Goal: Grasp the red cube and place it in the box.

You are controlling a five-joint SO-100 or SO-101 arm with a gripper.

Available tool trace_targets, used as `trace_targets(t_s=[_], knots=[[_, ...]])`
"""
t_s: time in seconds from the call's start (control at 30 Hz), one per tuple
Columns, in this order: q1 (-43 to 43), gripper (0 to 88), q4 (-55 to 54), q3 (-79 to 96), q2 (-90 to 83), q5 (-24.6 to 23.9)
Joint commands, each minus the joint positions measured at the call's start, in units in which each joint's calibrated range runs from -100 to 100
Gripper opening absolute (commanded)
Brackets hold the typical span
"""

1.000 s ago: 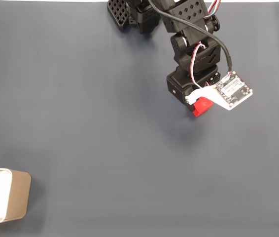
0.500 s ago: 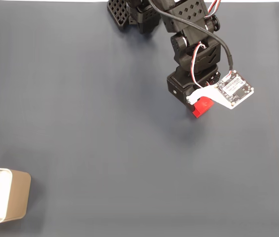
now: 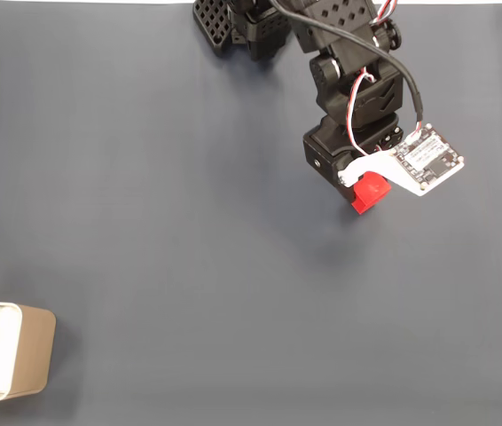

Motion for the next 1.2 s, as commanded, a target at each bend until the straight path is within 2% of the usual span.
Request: trace_targets(t_s=[0.0,0.7,1.17], knots=[[1.8,6.8,3.0,-4.4,-3.8,-1.1],[10.8,6.5,12.9,-19.6,-5.2,-2.8],[20.0,5.6,15.1,-30.5,-0.9,-2.7]])
